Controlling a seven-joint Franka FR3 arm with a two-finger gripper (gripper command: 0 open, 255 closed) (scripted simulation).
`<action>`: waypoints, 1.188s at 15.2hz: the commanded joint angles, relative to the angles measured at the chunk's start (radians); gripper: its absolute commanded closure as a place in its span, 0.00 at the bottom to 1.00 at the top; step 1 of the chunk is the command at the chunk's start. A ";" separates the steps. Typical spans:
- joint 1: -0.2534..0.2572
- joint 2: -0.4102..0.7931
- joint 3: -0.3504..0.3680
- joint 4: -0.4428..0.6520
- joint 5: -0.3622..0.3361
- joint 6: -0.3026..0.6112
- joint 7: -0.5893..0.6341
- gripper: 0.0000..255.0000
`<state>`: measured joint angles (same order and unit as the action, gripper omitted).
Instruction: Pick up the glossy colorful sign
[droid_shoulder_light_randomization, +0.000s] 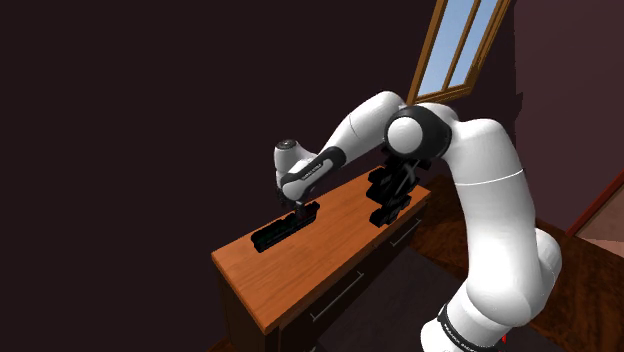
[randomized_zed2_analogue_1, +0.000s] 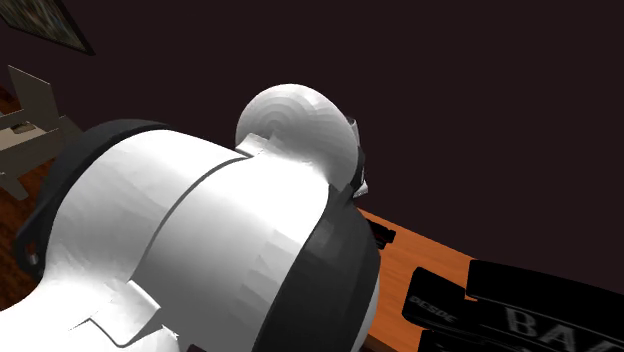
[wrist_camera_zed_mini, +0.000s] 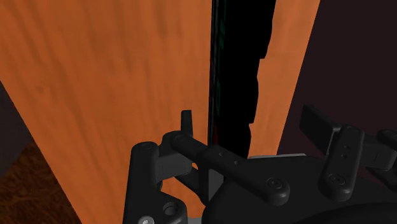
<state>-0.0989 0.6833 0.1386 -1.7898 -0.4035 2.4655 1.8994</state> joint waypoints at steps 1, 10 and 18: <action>0.004 0.025 -0.008 0.014 -0.004 0.013 0.014 0.00; 0.014 0.087 -0.023 0.036 -0.019 0.053 0.030 1.00; 0.014 0.087 -0.023 0.035 -0.019 0.053 0.030 1.00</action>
<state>-0.0847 0.7695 0.1152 -1.7550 -0.4229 2.5179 1.9294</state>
